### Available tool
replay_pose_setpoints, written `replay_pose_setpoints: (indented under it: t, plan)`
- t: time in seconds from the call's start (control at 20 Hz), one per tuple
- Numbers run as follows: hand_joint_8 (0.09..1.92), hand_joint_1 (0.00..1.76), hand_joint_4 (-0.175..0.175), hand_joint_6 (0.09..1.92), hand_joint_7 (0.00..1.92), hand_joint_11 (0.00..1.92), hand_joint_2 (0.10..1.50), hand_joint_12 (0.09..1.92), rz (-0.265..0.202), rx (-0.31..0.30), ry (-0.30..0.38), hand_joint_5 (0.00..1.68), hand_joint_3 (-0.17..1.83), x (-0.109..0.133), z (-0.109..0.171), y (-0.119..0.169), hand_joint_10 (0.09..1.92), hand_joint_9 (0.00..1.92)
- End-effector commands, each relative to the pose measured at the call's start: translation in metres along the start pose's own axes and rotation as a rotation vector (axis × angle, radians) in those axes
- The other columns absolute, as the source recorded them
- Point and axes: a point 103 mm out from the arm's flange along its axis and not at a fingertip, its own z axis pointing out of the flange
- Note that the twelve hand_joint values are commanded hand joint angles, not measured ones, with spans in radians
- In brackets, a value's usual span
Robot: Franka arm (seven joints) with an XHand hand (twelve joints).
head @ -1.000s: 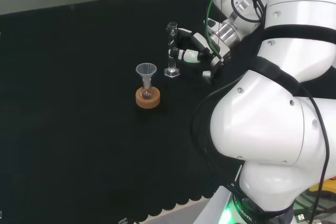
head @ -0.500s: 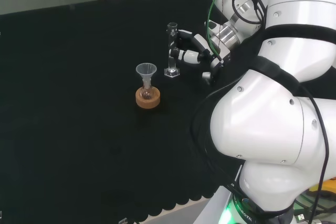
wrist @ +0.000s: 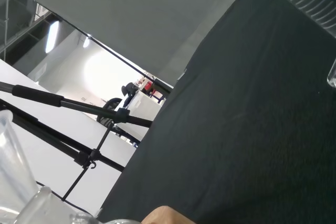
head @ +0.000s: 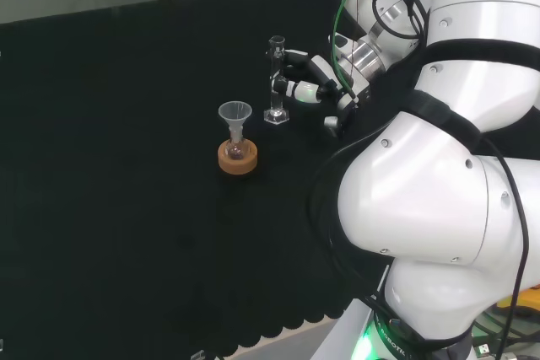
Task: Pick up the graduated cylinder.
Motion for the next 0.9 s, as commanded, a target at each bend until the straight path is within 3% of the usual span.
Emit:
replay_pose_setpoints:
  t: [0.05, 0.55, 0.9]
  plan:
    - [0.61, 1.00, -0.020, 0.21, 0.53, 0.69, 1.13, 1.13, 0.000, 0.001, -0.003, 0.63, -0.17, 0.0003, 0.0005, 0.0001, 0.43, 0.88]
    - [0.60, 1.06, -0.027, 0.43, 0.59, 0.80, 1.21, 1.06, 0.012, -0.012, -0.032, 0.71, -0.17, 0.0038, 0.0021, 0.0046, 0.34, 0.98]
    - [0.65, 1.17, -0.041, 0.56, 0.74, 0.95, 1.30, 0.97, 0.008, -0.030, -0.070, 0.82, -0.17, 0.0098, 0.0003, 0.0071, 0.29, 1.09]
